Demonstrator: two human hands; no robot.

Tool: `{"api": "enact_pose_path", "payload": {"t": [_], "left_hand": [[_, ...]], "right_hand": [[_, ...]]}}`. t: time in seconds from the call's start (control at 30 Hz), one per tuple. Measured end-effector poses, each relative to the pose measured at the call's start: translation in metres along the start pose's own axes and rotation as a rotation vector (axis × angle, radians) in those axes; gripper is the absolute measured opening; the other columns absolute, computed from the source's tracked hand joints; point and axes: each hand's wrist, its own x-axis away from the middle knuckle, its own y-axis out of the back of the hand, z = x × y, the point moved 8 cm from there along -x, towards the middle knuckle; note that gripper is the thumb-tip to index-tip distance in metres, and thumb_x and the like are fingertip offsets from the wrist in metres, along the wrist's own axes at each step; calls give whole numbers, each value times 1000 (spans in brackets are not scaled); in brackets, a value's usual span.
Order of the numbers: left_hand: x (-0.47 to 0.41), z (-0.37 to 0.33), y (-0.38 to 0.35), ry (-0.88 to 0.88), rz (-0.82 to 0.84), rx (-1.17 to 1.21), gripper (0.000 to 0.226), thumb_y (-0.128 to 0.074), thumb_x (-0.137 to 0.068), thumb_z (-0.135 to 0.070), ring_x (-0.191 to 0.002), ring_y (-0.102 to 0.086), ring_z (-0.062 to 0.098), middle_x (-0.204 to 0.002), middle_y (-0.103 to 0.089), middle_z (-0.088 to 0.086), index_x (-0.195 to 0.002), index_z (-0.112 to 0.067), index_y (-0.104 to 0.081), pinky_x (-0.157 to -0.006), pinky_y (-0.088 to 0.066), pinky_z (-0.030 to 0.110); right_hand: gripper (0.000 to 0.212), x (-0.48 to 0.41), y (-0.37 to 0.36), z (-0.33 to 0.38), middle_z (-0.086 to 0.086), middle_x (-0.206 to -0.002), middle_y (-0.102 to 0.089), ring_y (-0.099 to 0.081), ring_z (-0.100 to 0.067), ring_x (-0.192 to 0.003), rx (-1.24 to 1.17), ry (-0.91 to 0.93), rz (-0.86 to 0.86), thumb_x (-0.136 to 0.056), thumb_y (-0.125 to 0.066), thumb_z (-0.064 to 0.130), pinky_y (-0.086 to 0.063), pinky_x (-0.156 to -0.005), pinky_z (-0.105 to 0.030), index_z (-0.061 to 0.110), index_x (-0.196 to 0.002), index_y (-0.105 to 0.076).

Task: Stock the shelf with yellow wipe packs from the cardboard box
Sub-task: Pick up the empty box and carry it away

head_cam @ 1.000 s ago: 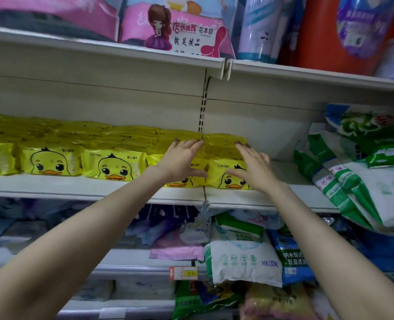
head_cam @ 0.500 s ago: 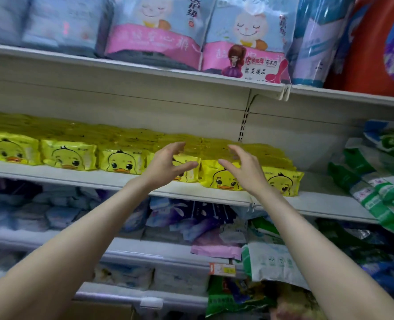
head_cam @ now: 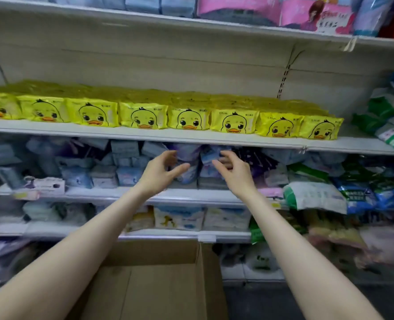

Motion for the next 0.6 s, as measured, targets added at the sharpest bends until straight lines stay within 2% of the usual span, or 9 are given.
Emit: {"api": "enact_pose_path", "payload": {"t": [0.1, 0.17, 0.3, 0.4, 0.5, 0.6], "left_hand": [[42, 41, 6, 85, 59, 6, 60, -67, -82, -44, -107, -57, 12, -113, -59, -5, -131, -13, -50, -89, -47, 28], [66, 69, 10, 162, 91, 45, 65, -66, -80, -47, -108, -58, 14, -117, -59, -1, -133, -13, -48, -91, -50, 33], [113, 119, 9, 285, 116, 40, 62, -68, -80, -47, -105, -60, 16, -113, -62, 0, -128, -13, -52, -91, -49, 31], [148, 154, 1, 405, 127, 76, 57, -69, -80, -43, -102, -61, 16, -109, -63, 1, -125, -12, -54, -89, -49, 28], [185, 190, -12, 525, 152, 79, 62, -69, -79, -45, -105, -59, 16, -113, -63, 3, -128, -10, -54, -93, -47, 28], [228, 224, -28, 668, 171, 93, 59, -68, -81, -42, -96, -59, 13, -103, -62, -1, -128, -9, -53, -82, -44, 22]], "right_hand": [[45, 41, -37, -3, 1, -109, -60, -57, -12, -97, 14, -74, 49, -91, -59, 36, -46, -84, -26, 13, -128, -52], [46, 62, -62, -9, 1, -114, -60, -55, -10, -97, 22, -120, 91, -91, -57, 39, -46, -83, -26, 15, -130, -51], [47, 103, -109, -31, 2, -111, -59, -55, -10, -98, 7, -216, 175, -92, -55, 41, -43, -80, -22, 16, -131, -50], [45, 134, -140, -51, 2, -110, -61, -58, -12, -99, -4, -288, 231, -92, -56, 40, -47, -82, -25, 16, -130, -51], [44, 168, -168, -77, 2, -104, -60, -59, -14, -97, -29, -383, 295, -91, -58, 38, -47, -82, -25, 14, -128, -53], [44, 206, -195, -107, 3, -103, -59, -57, -11, -95, -48, -504, 347, -91, -58, 36, -43, -80, -21, 13, -128, -53]]}}
